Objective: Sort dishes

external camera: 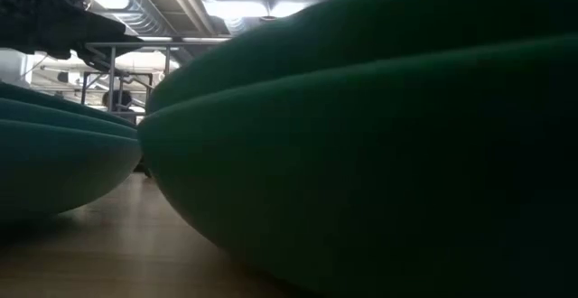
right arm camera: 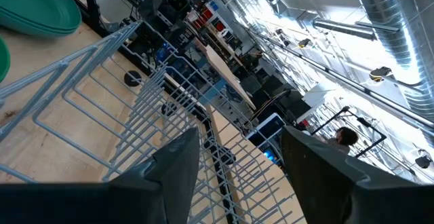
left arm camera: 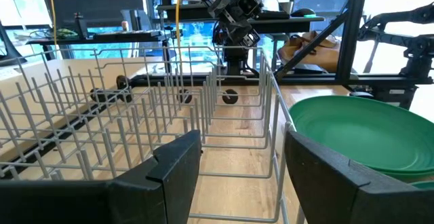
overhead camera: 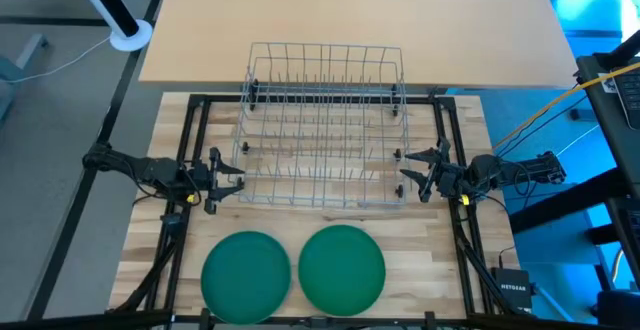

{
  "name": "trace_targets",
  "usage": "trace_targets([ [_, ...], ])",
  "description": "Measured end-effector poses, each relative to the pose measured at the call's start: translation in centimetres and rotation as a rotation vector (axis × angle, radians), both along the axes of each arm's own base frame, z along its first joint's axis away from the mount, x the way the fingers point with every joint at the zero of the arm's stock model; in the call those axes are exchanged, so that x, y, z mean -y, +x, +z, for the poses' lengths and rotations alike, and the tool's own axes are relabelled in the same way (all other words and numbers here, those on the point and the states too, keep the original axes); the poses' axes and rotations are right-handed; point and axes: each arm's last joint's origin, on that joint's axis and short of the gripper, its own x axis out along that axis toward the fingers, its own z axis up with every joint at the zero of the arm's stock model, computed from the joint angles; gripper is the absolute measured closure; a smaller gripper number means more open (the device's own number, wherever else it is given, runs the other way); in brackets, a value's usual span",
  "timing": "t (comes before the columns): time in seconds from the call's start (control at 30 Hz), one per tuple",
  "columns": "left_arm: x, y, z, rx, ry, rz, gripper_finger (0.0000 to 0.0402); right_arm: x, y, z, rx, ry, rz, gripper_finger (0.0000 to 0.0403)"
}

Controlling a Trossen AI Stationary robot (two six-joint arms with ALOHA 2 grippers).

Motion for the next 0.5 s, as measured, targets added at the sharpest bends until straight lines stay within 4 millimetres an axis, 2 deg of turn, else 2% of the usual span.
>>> trace_targets([
  [0.27,0.0,0.0,0.0,0.000,0.000,0.000,0.0196,-0.1,0.0,0.2,0.022,0.004,0.024,0.0189],
  [0.5,0.0,0.0,0.0,-0.001,0.000,0.000,0.0196,-0.5,-0.3,1.8,0.187,0.010,0.195,0.0189],
])
